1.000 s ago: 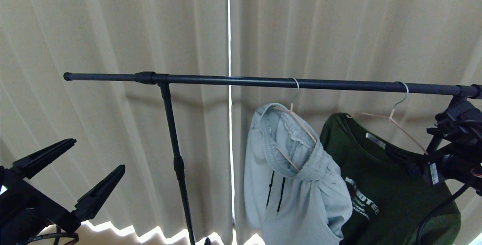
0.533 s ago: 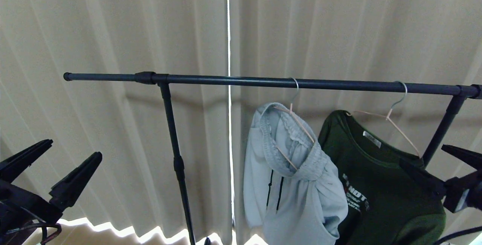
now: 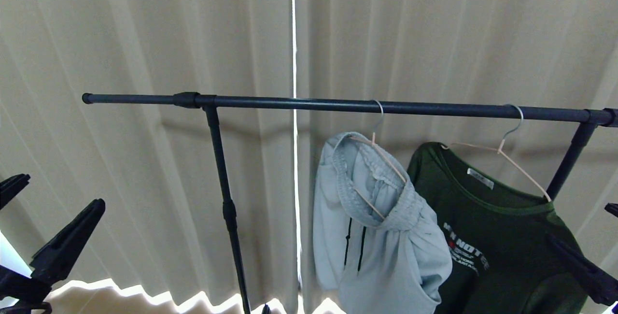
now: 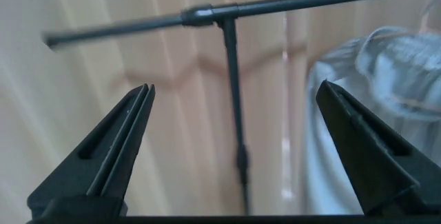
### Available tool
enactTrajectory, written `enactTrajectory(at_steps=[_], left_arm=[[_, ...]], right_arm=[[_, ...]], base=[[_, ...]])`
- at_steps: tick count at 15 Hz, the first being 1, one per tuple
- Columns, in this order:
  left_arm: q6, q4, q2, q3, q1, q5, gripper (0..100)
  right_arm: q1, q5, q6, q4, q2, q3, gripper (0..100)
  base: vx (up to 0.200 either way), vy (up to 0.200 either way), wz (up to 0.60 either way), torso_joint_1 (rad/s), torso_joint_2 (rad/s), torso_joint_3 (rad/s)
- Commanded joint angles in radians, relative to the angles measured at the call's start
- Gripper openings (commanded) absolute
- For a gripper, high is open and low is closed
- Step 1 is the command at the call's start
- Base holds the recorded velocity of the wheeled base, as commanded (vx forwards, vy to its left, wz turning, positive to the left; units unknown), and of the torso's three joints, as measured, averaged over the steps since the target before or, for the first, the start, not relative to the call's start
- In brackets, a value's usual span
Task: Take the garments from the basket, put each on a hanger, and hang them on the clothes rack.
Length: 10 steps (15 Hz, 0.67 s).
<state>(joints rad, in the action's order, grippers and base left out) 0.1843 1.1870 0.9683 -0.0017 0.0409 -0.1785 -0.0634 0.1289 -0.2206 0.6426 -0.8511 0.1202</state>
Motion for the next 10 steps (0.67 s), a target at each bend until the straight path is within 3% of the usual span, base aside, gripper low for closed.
enactTrajectory(at_steps=[1, 6, 7, 10], left_arm=[[0.011, -0.020, -0.069, -0.012, -0.003, 0.001, 100], [0.012, -0.699, -0.439, -0.231, -0.144, 0.010, 100], [0.012, -0.784, -0.451, -0.264, -0.141, 0.016, 100], [0.011, -0.883, -0.451, -0.233, -0.141, 0.119, 100]], right_arm=[[-0.001, 0.000, -0.006, -0.011, 0.066, 0.009, 100], [-0.001, 0.001, -0.049, -0.115, 0.125, 0.016, 100], [-0.001, 0.001, -0.051, -0.133, 0.139, 0.016, 100], [0.004, 0.000, -0.088, -0.155, 0.168, 0.021, 100]], base=[[0.000, 0.000, 0.00, 0.000, 0.00, 0.000], [0.000, 0.000, 0.00, 0.000, 0.00, 0.000], [0.000, 0.000, 0.00, 0.000, 0.00, 0.000], [0.000, 0.000, 0.00, 0.000, 0.00, 0.000]])
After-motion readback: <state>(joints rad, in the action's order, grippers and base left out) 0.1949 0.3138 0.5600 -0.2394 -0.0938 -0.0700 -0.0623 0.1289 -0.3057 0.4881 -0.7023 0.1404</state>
